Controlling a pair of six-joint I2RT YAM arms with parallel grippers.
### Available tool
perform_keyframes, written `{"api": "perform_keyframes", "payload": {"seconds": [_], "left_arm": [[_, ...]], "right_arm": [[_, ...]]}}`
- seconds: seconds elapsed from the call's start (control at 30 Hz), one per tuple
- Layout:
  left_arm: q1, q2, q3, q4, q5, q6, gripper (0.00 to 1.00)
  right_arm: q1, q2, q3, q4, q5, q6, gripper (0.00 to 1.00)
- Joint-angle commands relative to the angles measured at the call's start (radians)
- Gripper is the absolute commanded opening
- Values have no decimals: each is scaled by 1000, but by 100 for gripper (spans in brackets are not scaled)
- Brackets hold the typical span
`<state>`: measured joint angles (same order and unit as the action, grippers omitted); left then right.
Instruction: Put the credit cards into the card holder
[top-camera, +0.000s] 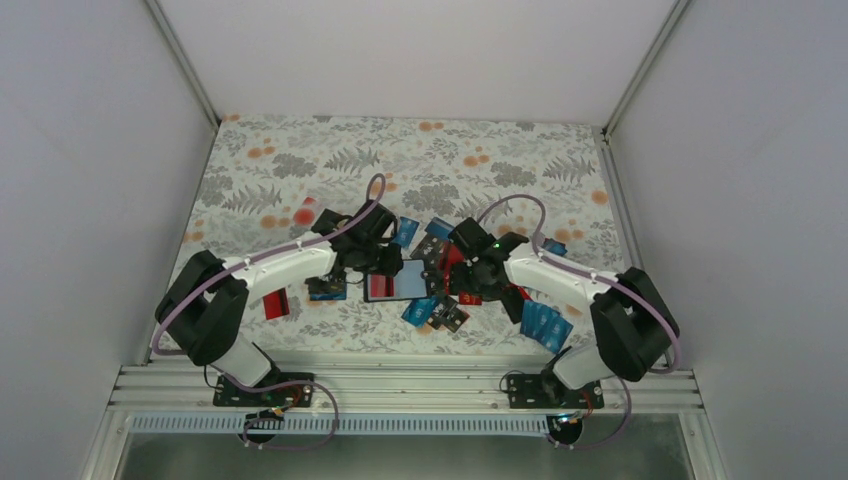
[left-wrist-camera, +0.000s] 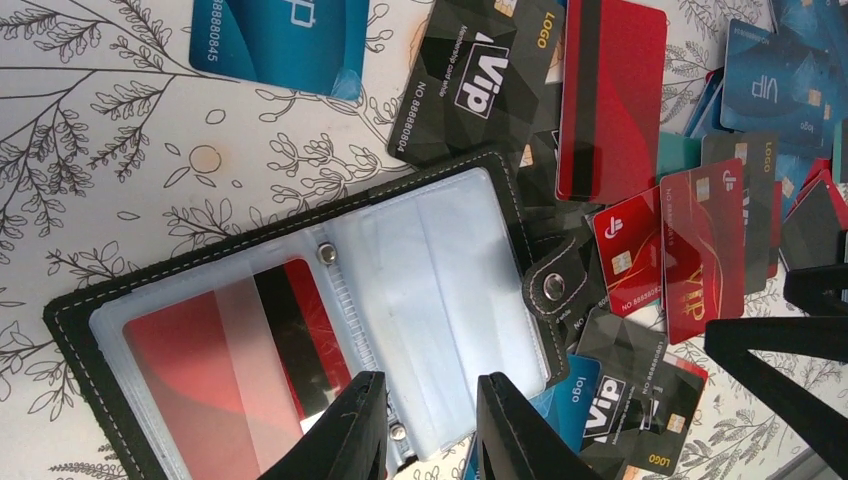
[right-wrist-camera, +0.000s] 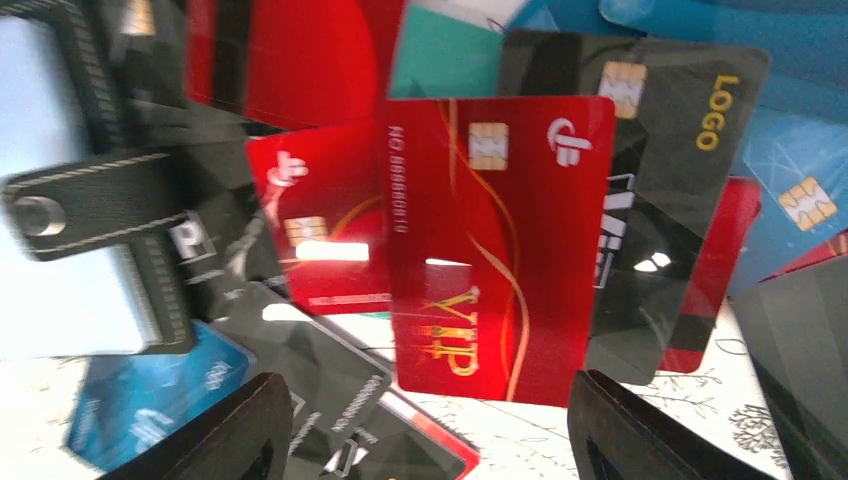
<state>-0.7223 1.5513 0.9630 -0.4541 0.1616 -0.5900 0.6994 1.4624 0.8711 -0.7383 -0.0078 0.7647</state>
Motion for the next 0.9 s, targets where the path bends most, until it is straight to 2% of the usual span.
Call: {"api": "perform_keyframes", "payload": {"seconds": [0.0,0.47,0.87], "left_arm": [[-4,-29,-24,14,4,22,24],[-2,-41,-62,46,50,80,24],[-2,-71,-84,54,58,81,24]], "right_arm": [[25,52,2,-61,107,92,71],[34,190,64,-59,106,142,74],[51,166,121,-102,118,186,74]]}}
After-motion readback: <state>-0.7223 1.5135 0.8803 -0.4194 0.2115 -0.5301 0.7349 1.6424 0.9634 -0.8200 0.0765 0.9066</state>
